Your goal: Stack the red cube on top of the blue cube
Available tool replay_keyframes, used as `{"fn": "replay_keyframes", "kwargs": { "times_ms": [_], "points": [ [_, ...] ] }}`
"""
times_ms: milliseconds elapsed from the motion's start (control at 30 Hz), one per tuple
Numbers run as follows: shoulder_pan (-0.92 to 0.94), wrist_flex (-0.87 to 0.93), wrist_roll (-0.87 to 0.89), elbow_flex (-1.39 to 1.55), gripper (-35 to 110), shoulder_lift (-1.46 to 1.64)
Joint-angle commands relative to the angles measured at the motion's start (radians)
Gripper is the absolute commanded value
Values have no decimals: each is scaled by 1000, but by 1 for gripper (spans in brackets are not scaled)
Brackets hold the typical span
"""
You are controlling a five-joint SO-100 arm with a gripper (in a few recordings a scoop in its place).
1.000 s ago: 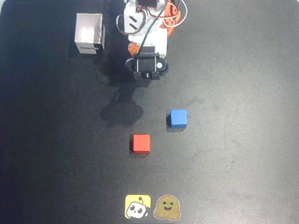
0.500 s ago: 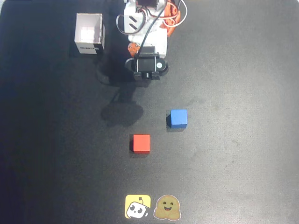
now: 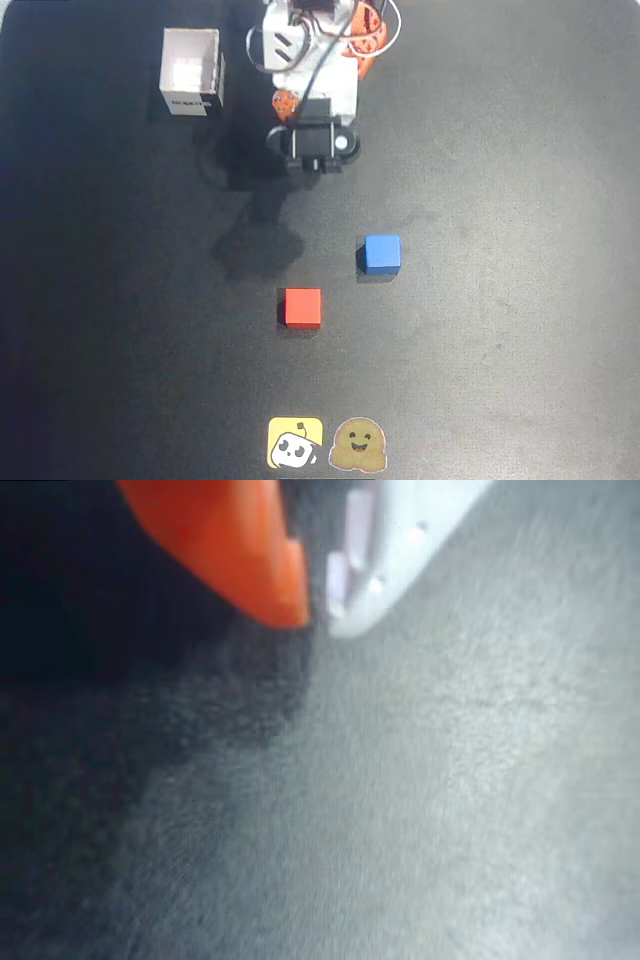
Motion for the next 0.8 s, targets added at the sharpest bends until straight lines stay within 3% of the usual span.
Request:
{"fn": "replay_keyframes", "kwargs": {
  "times_ms": [0, 233, 467, 767],
  "points": [
    [5, -18, -6, -160, 0, -169],
    [9, -107, -2, -206, 0, -304],
    [12, -107, -2, -497, 0, -692],
    [11, -140, 9, -669, 0, -919]
  ]
}}
